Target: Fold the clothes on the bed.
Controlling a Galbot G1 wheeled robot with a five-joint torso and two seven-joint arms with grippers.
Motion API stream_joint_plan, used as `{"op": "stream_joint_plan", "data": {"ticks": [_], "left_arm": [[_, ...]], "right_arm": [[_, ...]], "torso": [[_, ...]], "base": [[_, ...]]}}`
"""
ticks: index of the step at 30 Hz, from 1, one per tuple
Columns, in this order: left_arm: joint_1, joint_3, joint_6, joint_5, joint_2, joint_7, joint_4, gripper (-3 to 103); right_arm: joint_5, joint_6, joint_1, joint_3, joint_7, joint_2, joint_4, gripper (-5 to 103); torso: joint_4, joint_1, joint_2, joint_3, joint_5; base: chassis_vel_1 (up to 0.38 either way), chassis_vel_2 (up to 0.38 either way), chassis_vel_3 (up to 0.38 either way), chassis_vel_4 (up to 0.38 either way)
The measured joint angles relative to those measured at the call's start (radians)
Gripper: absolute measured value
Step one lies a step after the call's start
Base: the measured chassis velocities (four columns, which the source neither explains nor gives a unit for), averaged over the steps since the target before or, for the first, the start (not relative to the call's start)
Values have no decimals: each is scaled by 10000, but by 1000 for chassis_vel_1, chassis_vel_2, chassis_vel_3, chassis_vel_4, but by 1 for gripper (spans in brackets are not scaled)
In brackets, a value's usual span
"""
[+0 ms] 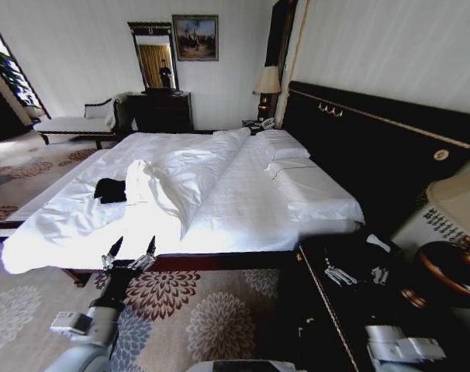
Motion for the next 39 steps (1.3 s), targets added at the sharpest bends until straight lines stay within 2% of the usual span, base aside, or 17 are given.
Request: {"op": "stream_joint_plan", "data": {"ticks": [21, 34, 39], "left_arm": [[174, 114, -391, 243, -66, -196, 73, 100], [213, 113, -521, 269, -19, -226, 109, 100], [177, 173, -526, 288, -23, -227, 170, 100]], "right_arm": [[-245, 92, -97, -155, -49, 224, 82, 100], [-373, 146, -124, -196, -85, 341, 75, 100], [-364, 144, -68, -215, 190, 367, 52, 100]], "torso": [[1, 8, -4, 3, -1], [1, -3, 0, -1, 0], [0, 0, -1, 0, 0]], "base": [[-243, 245, 244, -244], [-99, 103, 99, -92], [-39, 50, 53, -54]]}}
